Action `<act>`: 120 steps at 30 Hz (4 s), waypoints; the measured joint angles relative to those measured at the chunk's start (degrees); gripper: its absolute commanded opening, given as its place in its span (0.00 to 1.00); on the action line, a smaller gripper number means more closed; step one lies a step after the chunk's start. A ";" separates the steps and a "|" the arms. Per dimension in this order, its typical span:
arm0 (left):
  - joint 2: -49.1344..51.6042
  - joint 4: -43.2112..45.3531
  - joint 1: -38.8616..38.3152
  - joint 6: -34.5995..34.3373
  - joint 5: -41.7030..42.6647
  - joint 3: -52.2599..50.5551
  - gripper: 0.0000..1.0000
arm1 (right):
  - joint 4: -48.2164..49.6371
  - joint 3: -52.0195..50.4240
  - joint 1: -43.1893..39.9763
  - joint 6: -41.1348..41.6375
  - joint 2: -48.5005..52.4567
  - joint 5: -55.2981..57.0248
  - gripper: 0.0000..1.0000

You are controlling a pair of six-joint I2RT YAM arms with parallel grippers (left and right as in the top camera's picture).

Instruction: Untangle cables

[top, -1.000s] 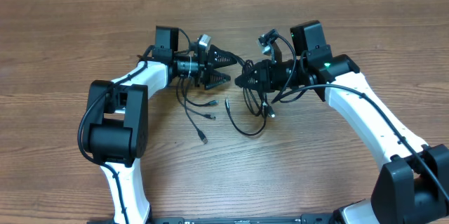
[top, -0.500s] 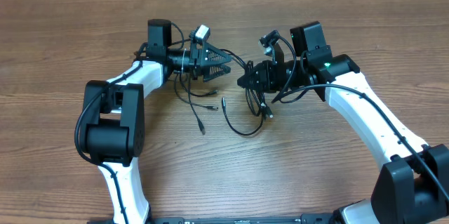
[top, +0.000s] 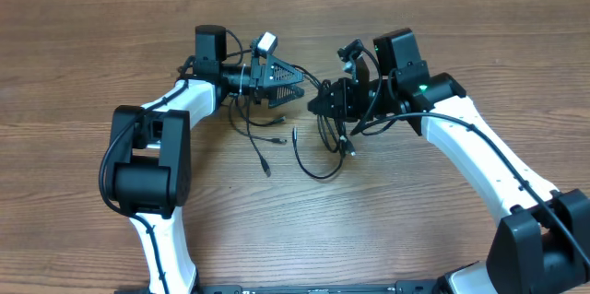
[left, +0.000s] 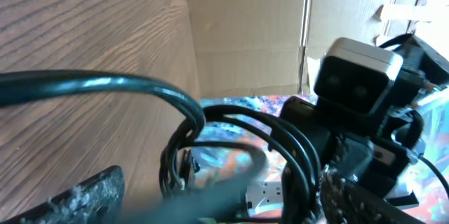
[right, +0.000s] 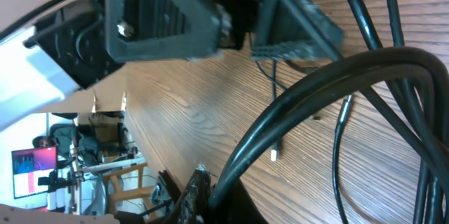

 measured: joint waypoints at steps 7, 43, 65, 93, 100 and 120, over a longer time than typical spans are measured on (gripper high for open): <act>0.00 0.00 -1.70 -0.22 -0.92 0.00 0.99 | 1.60 0.00 0.35 2.01 0.00 -0.81 0.04; 0.00 0.00 -1.29 -1.07 -2.82 0.09 0.04 | -8.33 0.00 6.34 5.42 0.00 19.12 0.04; 0.00 0.15 5.01 0.26 0.74 0.09 0.05 | -20.28 -0.15 6.38 9.66 0.00 52.70 0.04; 0.00 -0.15 5.46 3.04 0.90 0.09 0.04 | -21.42 -2.34 -6.88 13.79 0.00 65.05 0.04; 0.00 -0.22 5.46 3.04 0.87 0.09 0.04 | -21.90 -2.34 -11.78 16.50 0.00 59.14 0.19; 0.02 -0.04 12.61 4.96 0.96 0.09 0.04 | -23.41 -2.64 -20.96 17.09 0.00 55.23 0.55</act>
